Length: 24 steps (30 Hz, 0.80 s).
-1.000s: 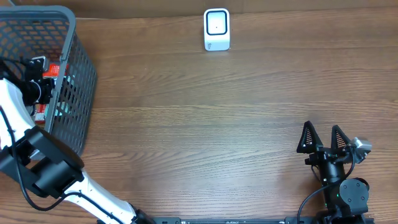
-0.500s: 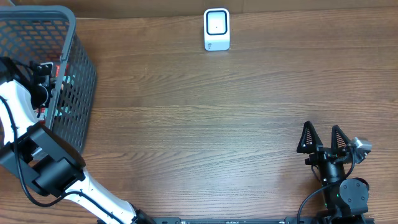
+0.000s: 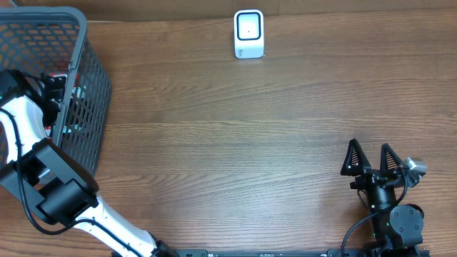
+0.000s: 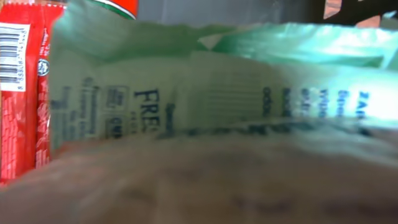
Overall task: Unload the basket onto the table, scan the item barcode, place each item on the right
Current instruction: 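Grasp the Kleenex tissue pack in the basket with the left gripper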
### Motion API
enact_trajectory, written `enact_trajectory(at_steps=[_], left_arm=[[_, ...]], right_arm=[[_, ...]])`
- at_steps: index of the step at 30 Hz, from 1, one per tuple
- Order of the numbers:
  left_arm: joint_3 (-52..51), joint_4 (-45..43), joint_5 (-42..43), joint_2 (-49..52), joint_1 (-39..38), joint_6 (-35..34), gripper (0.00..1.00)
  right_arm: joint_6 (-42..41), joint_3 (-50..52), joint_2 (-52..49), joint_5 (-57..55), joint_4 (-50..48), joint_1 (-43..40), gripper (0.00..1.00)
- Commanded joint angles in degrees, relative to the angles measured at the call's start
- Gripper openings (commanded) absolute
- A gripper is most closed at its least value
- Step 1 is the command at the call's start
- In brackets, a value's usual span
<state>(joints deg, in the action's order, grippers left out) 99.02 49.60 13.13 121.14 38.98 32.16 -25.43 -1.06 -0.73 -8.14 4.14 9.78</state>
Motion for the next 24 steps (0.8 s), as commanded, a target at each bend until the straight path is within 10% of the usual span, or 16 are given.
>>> enact_trajectory(at_steps=[1,6,24], left_arm=[[-3.0,-1.3,0.9,0.4,-0.4,1.1,0.84],[-1.9,-2.0,0.9,0.3,-0.4,1.1,0.43],[18.1,9.1,0.9,-6.7,-0.4,-7.6,0.38]], right_arm=[[0.3,0.6,0.6,-0.1,-0.2,-0.2,1.00],[0.3,0.6,0.6,-0.1,-0.2,-0.2,1.00],[0.3,0.6,0.6,-0.1,-0.2,-0.2,1.00]])
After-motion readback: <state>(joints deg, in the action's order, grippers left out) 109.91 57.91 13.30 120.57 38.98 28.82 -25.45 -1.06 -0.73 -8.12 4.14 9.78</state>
